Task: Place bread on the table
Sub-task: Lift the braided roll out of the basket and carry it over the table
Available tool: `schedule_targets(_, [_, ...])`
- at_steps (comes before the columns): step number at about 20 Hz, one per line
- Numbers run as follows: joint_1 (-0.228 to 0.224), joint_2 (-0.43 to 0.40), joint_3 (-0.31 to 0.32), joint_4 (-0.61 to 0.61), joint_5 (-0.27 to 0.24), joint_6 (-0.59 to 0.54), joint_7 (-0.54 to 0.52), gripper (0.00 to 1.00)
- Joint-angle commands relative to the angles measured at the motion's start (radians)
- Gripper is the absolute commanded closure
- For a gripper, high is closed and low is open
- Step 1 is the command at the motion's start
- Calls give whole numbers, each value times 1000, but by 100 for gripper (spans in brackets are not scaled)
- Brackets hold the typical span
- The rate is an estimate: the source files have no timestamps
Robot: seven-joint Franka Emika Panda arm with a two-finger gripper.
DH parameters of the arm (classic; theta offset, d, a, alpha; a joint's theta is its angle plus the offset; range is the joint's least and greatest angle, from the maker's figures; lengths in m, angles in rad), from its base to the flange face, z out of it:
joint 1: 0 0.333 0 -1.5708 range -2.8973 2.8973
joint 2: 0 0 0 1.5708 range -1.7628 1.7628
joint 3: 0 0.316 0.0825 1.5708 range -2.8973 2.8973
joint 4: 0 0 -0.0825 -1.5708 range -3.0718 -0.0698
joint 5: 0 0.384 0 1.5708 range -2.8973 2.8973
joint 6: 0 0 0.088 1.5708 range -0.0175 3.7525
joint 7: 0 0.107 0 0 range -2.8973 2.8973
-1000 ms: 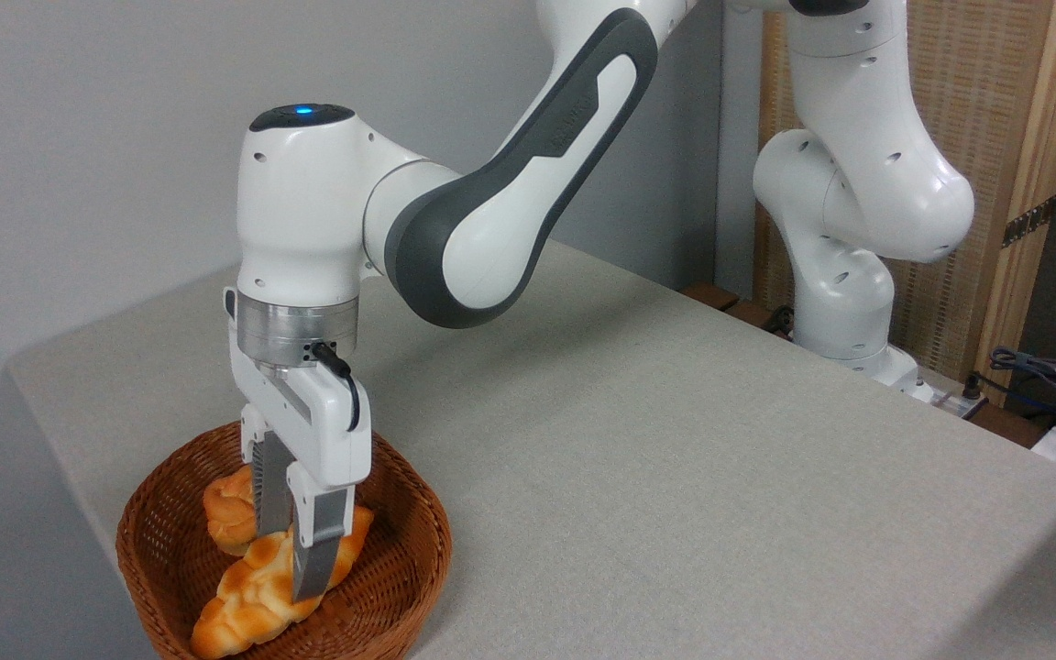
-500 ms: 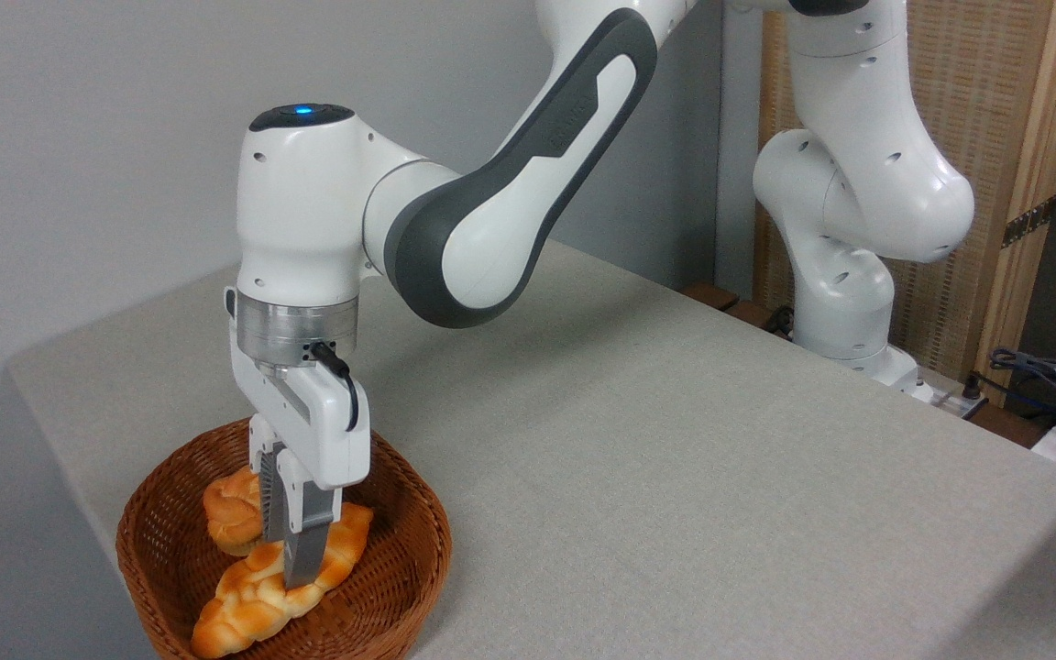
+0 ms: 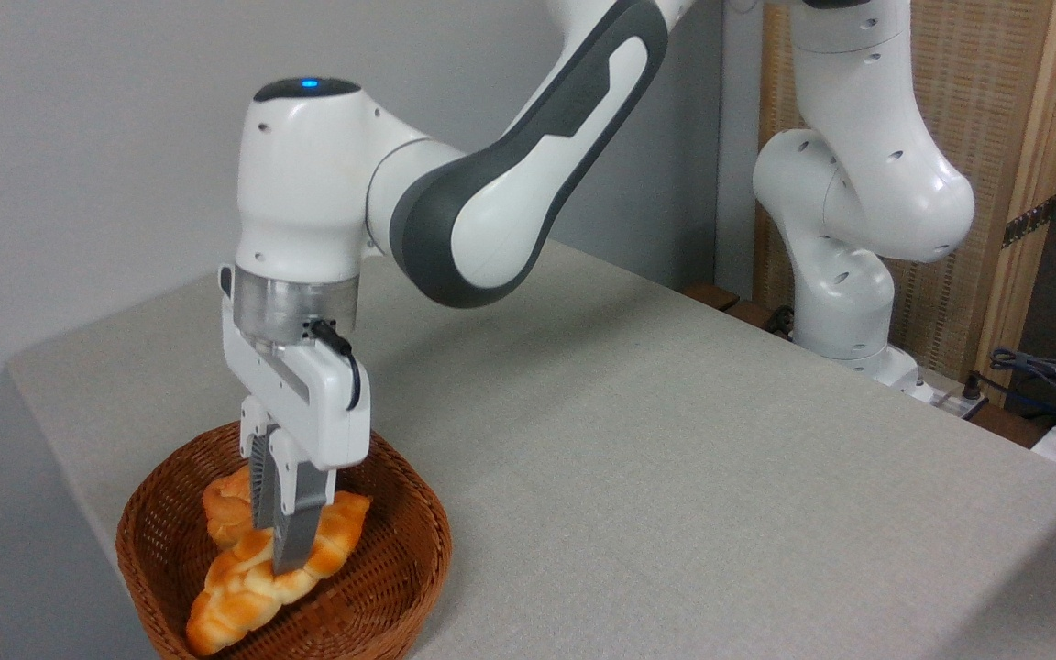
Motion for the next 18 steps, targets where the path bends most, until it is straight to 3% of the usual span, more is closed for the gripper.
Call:
schedule_targets(1, [0, -47, 9, -10, -23, 16, 2, 91])
schedule_targets(9, [0, -122, 12, -13, -57, -64, 4, 90])
schedule_targets(15, [-17, -211, 1, -17, -58, -269, 10, 88])
schedule_targets(18, [-55, -300, 1, -62, -58, -404, 16, 85])
